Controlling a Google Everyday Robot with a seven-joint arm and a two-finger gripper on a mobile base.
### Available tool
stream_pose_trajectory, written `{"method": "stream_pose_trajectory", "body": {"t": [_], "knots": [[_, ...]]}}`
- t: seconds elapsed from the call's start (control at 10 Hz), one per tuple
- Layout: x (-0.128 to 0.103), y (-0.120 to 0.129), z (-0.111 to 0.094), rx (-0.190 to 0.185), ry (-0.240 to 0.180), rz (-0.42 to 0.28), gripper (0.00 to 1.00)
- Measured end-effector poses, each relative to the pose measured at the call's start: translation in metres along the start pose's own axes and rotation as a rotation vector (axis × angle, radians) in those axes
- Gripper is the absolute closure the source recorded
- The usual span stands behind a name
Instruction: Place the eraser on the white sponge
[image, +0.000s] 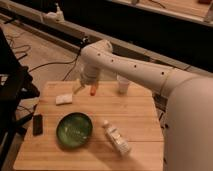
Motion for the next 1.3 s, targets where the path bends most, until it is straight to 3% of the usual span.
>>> {"method": "stream_pose_trajectory", "body": {"t": [0.2,0.5,0.6,0.7,1.2,1.3], "knots": [[-0.006,0.036,0.024,-0.02,0.023,-0.068,0.27],[-0.019,0.109,0.059,-0.091,0.048,-0.165,0.27],[-0.024,0.132,0.067,-0.121,0.045,-0.171,0.27],[-0.028,0.162,0.073,-0.175,0.035,-0.172,0.27],[-0.029,0.167,0.074,-0.184,0.034,-0.172,0.27],[-0.025,0.172,0.086,-0.18,0.052,-0.184,0.27]]}}
